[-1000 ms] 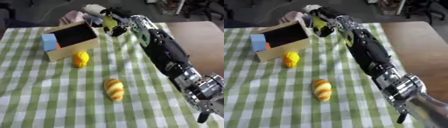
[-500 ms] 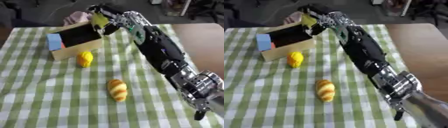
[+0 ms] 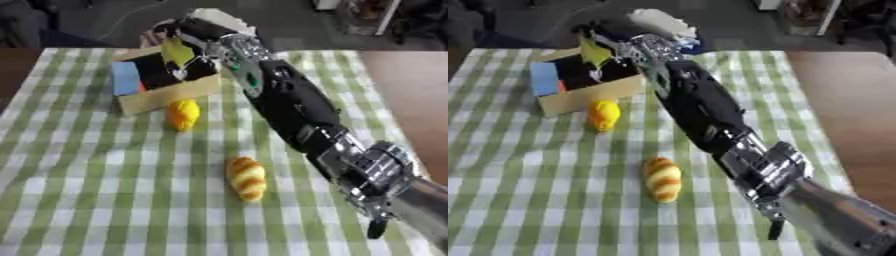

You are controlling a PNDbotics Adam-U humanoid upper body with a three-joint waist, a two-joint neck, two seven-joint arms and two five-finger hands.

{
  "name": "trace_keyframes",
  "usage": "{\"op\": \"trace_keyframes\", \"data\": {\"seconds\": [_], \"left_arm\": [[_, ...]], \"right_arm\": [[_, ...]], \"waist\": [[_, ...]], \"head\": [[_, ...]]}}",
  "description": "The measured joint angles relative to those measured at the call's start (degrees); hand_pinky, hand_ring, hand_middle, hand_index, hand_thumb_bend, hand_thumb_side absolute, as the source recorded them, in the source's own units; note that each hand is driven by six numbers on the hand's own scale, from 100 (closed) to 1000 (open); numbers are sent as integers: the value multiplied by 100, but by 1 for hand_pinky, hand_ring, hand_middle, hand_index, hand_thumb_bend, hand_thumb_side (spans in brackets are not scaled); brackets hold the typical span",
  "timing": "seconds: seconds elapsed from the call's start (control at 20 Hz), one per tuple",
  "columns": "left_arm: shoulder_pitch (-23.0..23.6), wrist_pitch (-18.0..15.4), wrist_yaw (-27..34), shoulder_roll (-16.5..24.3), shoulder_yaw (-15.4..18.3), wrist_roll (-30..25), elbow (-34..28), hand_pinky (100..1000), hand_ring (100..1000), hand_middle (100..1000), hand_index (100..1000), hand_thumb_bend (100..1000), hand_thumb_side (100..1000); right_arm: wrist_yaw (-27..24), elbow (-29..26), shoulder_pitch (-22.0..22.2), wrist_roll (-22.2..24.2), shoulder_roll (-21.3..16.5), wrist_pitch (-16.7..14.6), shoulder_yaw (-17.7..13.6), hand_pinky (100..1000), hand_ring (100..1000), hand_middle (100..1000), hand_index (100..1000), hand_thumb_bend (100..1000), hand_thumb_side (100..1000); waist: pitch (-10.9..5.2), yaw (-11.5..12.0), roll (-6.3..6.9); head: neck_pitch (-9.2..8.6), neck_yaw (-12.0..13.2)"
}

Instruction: Pick up objects on the table and place them in the box.

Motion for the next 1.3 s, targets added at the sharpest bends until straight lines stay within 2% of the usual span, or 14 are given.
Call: {"op": "trace_keyframes", "data": {"seconds": [0.05,0.1,0.15,0.35,0.4,0.5,0.85,1.15,1.2,1.25,1.3], "left_arm": [[-4,1,0,-2,0,-1,0,698,591,628,810,262,598],[-6,4,0,-5,0,-4,0,698,590,628,810,257,601],[-9,9,0,-10,-1,-7,0,698,590,628,810,255,602],[-22,25,-4,-30,-2,-3,0,698,589,627,811,252,607],[-28,29,-5,-30,-3,-2,0,698,589,627,811,252,607],[-30,41,-7,-31,-5,0,0,697,589,627,811,252,609],[-31,63,-13,-31,-7,-12,0,697,588,626,812,252,613],[-29,65,-17,-31,-7,-12,0,697,587,626,812,251,618],[-25,66,-26,-31,-7,-11,0,697,587,625,812,224,625],[-16,69,-34,-31,-5,-8,0,697,587,625,811,251,619],[7,77,-46,-31,2,4,0,697,587,625,811,251,619]], "right_arm": [[105,43,11,-81,2,35,-15,821,799,732,990,100,225],[219,92,28,-161,5,68,-17,828,808,756,997,100,187],[321,138,47,-223,13,92,-18,828,810,763,999,100,231],[670,269,86,-452,55,186,-51,845,840,854,1000,100,231],[745,287,94,-512,55,209,-54,845,840,854,1000,100,231],[845,312,95,-626,55,246,-59,860,869,917,1000,100,226],[942,312,95,-881,56,376,-82,910,939,1000,1000,100,226],[897,271,95,-756,54,374,-79,904,931,987,1000,100,214],[842,223,95,-724,50,344,-67,888,920,969,1000,100,261],[729,155,95,-684,43,304,-48,877,910,952,1000,100,201],[549,75,94,-630,34,251,-28,874,908,949,1000,100,200]], "waist": [[0,0,-6],[0,2,-10],[0,3,-10],[0,12,-10],[0,12,-15],[0,7,-28],[0,-8,-31],[0,-95,-31],[0,-129,-31],[0,-171,-31],[0,-225,-31]], "head": [[0,-2],[1,-3],[1,-3],[1,-5],[1,-5],[1,-5],[1,-5],[1,-2],[1,3],[1,18],[1,36]]}}
